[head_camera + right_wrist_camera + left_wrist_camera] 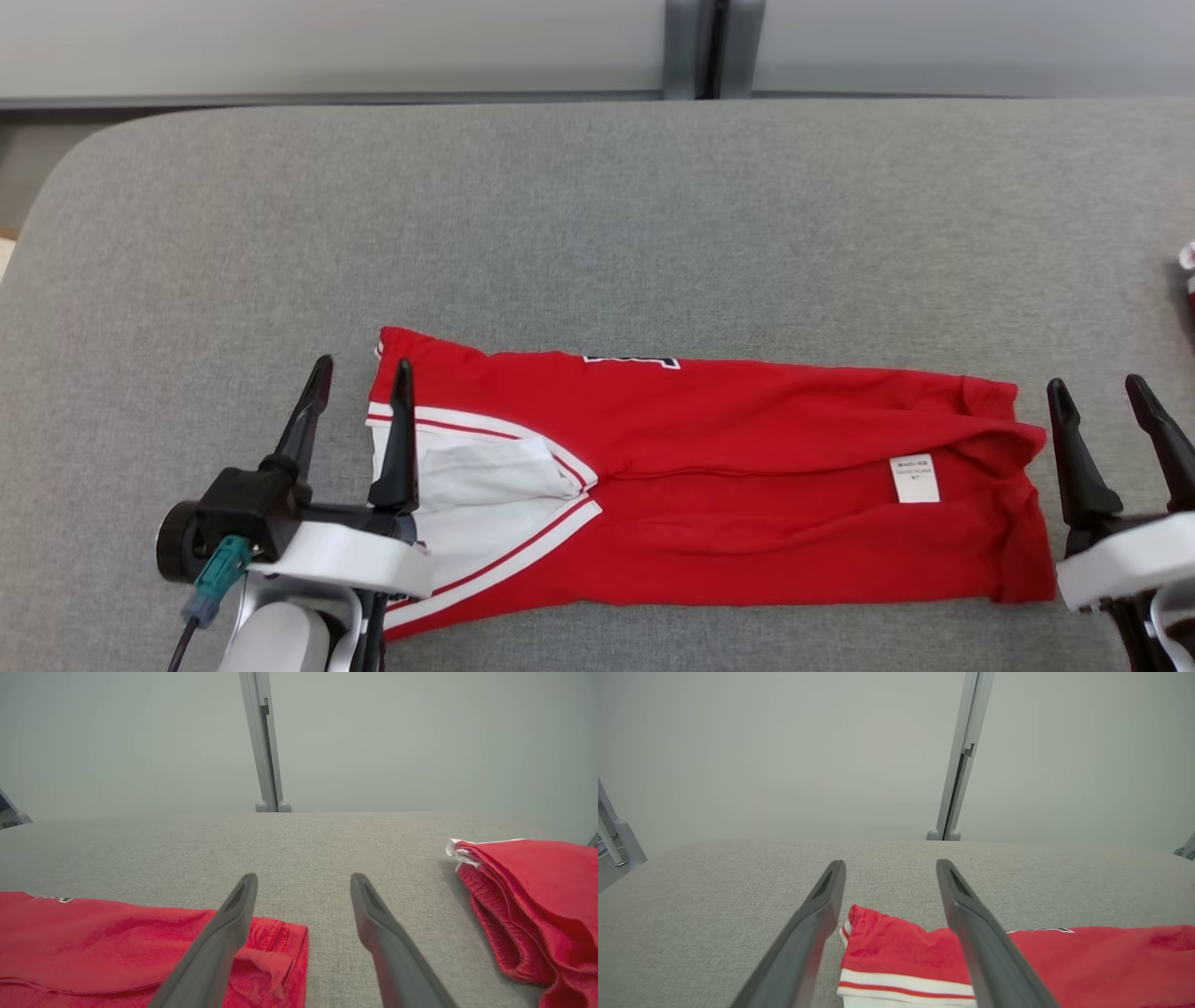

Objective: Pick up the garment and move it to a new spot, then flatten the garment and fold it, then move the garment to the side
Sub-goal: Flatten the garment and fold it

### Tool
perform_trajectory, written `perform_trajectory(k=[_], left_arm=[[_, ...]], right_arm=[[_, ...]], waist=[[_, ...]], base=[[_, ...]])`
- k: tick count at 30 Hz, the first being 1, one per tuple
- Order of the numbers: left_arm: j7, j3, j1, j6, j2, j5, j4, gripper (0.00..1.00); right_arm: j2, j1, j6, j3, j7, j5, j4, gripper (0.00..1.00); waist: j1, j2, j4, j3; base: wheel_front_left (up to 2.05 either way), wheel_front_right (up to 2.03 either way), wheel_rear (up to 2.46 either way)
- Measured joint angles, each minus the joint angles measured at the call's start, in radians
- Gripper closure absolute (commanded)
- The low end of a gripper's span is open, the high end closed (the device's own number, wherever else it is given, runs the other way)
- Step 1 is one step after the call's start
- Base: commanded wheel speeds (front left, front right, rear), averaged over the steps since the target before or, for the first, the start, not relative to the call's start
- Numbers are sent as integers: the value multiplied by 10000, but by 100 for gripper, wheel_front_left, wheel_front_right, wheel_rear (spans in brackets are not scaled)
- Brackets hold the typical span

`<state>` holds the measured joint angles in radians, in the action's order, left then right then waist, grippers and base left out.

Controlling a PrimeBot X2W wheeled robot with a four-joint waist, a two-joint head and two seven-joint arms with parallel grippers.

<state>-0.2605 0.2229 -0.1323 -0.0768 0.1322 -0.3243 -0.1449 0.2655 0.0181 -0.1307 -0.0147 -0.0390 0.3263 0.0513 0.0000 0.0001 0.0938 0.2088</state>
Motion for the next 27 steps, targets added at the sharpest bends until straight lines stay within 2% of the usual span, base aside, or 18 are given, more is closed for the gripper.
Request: perform_trajectory(k=[4, 11, 15, 21, 22, 24, 27], left_arm=[[-10, 100, -380, 134, -196, 100, -77, 0], [-10, -186, -550, 230, -368, 240, -79, 0], [-12, -374, -556, 322, -435, 341, -23, 0], [-12, -523, -646, 500, -529, 516, -8, 0], [-12, -558, -667, 508, -545, 518, -6, 0], [-12, -610, -711, 539, -566, 535, -15, 0], [-12, -658, -727, 596, -612, 566, -31, 0]], right_arm=[[272, 844, 0, 255, 54, 140, 1221, 0], [130, 869, 0, 874, 232, 642, 2552, 0], [-35, 710, 2, 1206, 307, 934, 2552, 0], [-343, 414, 2, 1116, 343, 1043, 2228, 0], [-401, 415, 2, 1091, 343, 1043, 2226, 47], [-437, 415, 2, 1106, 343, 1045, 2251, 100], [-546, 427, -15, 1250, 355, 1108, 2314, 100]], waist=[[0, 0, 168, 423], [0, 0, 333, 856], [0, 0, 222, 977], [0, 0, 207, 1159], [0, 0, 194, 1170], [0, 0, 173, 1183], [0, 0, 154, 1192]], base=[[0, 0, 0], [0, 0, 0], [0, 0, 0], [0, 0, 0], [0, 0, 0], [0, 0, 0], [0, 0, 0]])
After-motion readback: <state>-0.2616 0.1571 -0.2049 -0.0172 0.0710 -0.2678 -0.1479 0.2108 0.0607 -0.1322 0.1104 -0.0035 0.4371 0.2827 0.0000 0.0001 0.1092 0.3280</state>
